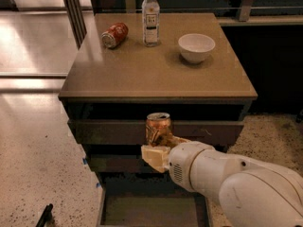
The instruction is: Pick orange can from bottom drawer and place on counter
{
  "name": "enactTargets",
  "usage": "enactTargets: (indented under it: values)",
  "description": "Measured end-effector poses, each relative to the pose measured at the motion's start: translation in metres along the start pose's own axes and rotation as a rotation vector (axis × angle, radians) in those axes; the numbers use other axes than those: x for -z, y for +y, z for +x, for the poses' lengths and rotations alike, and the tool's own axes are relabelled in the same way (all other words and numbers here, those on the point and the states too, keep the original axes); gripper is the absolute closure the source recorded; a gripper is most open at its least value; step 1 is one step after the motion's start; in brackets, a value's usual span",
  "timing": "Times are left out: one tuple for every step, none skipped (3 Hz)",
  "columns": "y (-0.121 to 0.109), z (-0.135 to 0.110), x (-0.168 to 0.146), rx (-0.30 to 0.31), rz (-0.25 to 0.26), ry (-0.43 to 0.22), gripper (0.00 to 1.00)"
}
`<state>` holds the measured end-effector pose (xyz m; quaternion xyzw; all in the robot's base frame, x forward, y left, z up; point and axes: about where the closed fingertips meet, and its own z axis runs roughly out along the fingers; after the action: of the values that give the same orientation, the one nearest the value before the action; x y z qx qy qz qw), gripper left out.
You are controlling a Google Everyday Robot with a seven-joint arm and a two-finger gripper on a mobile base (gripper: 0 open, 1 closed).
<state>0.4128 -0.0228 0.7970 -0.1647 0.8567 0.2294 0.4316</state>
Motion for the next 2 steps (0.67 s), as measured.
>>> enactTargets:
  values:
    - [-0.008,-0.039,-0.005,0.053,-0.003,-0.025,1.00]
    - [-0.015,-0.095,-0.014,0.114,-0.015,-0.063,1.00]
